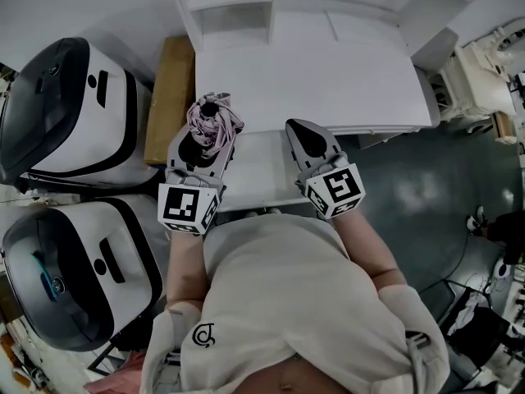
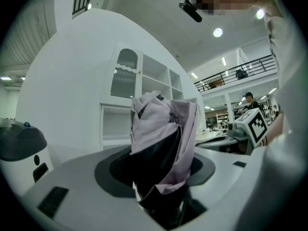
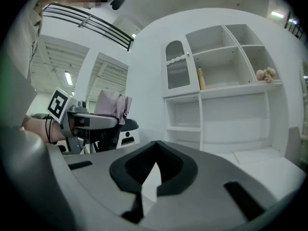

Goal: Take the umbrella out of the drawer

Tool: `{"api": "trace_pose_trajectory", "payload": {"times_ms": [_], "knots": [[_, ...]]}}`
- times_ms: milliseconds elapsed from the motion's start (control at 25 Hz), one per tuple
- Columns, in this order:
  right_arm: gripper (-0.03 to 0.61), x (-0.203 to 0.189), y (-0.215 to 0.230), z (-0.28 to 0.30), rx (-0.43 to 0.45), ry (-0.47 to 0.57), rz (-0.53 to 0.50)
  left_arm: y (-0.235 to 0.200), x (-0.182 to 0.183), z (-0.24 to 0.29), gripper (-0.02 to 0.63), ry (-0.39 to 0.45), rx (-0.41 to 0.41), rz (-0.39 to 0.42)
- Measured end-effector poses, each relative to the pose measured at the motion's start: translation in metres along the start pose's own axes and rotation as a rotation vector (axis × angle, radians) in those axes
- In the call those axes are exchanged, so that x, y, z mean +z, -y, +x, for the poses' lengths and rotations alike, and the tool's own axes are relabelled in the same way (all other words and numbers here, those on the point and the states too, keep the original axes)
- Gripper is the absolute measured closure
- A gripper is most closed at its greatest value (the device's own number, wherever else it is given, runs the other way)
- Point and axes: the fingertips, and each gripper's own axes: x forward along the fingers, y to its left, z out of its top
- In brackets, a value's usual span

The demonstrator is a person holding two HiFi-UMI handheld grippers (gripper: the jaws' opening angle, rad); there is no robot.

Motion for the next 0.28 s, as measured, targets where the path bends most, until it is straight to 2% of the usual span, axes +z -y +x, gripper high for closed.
{"api": "trace_pose_trajectory", "payload": {"times_ms": [280], "knots": [[0.574, 0.0009, -0.0008, -0.0032, -0.005, 0.007, 0.001, 0.0021, -0.003, 0.0002, 0.367, -0.006, -0.004, -0.003]]}}
